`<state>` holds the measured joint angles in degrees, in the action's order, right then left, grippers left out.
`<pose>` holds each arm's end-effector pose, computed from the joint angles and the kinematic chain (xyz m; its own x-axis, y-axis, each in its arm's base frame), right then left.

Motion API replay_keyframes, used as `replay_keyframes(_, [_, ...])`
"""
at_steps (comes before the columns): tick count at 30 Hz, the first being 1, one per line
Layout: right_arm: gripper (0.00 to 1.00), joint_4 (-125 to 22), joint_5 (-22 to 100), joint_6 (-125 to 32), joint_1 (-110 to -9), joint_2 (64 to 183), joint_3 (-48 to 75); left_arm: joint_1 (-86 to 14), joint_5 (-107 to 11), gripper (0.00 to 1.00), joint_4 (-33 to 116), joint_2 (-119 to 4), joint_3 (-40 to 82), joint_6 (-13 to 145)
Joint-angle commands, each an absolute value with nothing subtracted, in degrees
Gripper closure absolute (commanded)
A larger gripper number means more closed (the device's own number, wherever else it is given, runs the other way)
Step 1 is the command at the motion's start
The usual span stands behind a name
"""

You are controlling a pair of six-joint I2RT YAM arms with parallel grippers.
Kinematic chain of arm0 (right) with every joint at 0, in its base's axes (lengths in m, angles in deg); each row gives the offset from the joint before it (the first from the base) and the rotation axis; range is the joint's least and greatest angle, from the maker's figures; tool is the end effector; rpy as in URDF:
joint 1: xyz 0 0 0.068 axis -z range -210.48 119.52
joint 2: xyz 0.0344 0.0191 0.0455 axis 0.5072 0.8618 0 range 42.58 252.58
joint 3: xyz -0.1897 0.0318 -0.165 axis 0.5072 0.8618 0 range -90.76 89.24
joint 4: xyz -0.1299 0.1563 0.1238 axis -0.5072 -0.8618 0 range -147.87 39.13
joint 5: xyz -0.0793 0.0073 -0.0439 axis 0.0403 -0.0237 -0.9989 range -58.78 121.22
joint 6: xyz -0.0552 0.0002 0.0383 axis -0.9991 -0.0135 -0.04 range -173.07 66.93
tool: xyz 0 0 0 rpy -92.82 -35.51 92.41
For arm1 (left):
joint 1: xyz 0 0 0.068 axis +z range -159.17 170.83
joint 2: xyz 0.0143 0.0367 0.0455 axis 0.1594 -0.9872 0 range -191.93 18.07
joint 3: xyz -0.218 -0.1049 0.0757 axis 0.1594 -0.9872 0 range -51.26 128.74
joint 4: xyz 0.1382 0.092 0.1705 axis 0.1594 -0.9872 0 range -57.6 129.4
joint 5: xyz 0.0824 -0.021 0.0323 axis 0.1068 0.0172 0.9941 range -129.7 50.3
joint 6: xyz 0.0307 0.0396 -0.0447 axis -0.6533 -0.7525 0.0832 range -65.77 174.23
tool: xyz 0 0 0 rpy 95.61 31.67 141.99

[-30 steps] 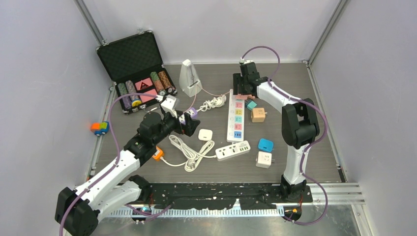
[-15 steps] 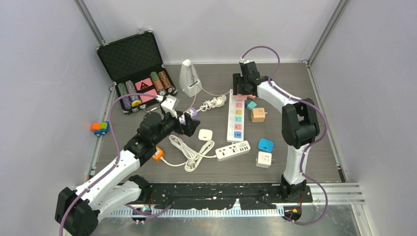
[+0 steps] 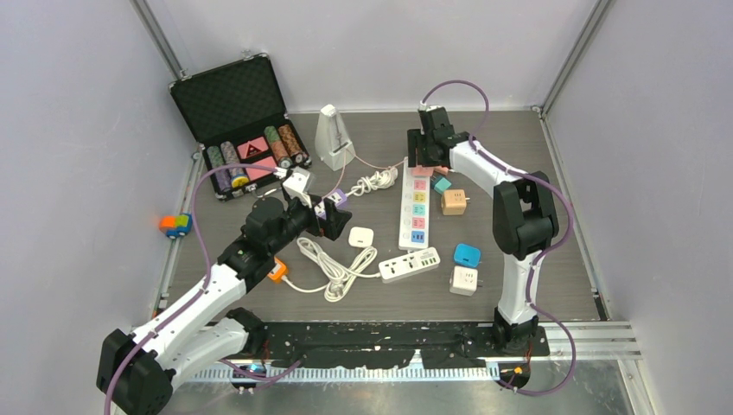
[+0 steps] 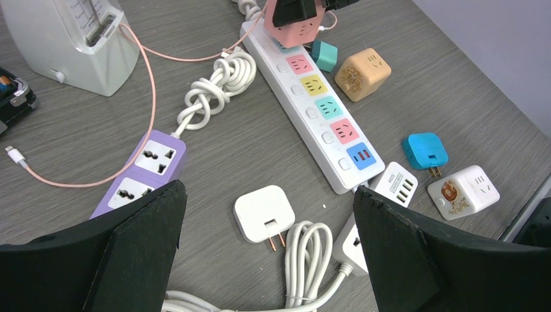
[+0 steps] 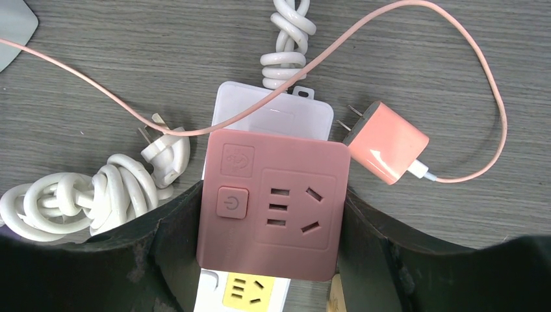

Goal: Insert the plug

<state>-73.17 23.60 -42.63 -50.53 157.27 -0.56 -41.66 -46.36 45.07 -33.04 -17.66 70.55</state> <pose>0.4091 0.1417 0.2037 -0.7241 -0.0731 -0.6858 -0.1261 0.9916 0.0274 0.1814 -0.1228 0.2684 -0.3429 -0.1125 -0.9326 0.5553 0.7765 -0.2978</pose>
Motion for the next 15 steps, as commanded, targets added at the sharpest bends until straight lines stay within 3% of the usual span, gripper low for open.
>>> replay_keyframes(1, [0.95,-73.0,21.6,-42.8,-51.0,159.0,-1.5,-41.4,-47.0,0.0,46.1,-32.2,-16.8,70.8])
replay_keyframes(15, [0.95,-77.0,18.1,-35.2,-51.5,158.9,2.9,-41.4,-47.1,0.0,46.2,-32.4,-16.7,71.0])
